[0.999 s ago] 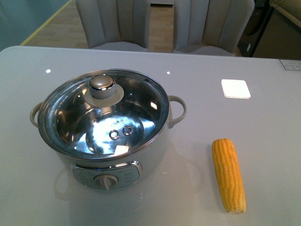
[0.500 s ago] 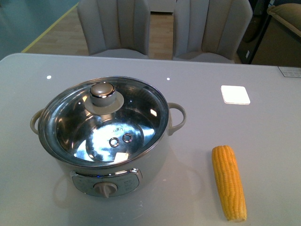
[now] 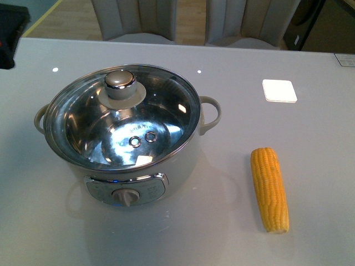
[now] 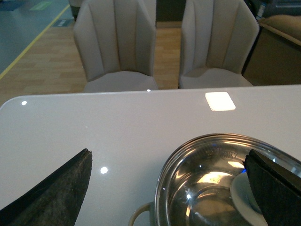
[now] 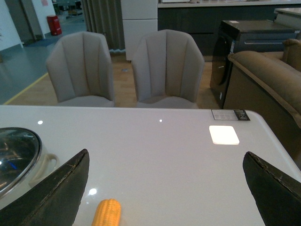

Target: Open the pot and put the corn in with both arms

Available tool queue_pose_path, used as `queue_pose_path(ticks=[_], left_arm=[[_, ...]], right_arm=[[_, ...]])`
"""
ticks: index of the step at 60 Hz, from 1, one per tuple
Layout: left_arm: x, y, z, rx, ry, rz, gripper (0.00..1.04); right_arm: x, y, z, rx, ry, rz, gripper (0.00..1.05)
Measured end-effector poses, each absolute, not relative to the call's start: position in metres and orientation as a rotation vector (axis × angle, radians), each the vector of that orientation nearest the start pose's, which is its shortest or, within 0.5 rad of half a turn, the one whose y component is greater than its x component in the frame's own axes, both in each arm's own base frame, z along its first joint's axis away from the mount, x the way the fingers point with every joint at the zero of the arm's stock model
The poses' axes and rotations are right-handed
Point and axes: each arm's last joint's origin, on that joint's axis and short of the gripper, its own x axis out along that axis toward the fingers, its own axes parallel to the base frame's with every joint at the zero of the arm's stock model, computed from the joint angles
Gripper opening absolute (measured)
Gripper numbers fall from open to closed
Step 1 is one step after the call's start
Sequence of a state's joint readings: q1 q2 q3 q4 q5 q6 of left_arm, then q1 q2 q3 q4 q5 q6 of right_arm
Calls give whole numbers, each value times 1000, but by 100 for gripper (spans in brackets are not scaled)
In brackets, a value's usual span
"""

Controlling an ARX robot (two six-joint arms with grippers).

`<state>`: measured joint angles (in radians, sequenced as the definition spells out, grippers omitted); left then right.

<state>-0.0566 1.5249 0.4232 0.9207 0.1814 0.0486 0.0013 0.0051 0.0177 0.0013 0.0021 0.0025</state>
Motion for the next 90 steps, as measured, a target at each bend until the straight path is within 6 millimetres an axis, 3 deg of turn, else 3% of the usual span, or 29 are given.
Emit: queue_pose_path(ticks=[34, 43, 56, 90], left_arm=[[313, -85, 116, 162, 240, -520, 98], [319, -91, 114, 160, 240, -526, 98], [322, -95, 96, 174, 291, -513, 98], [328, -112, 87, 174, 296, -526, 98]], right_arm=[[97, 0, 169, 3, -14, -1, 96], [97, 0, 169, 3, -14, -1, 96], [97, 0, 169, 3, -14, -1, 96], [97, 0, 169, 3, -14, -1, 96]])
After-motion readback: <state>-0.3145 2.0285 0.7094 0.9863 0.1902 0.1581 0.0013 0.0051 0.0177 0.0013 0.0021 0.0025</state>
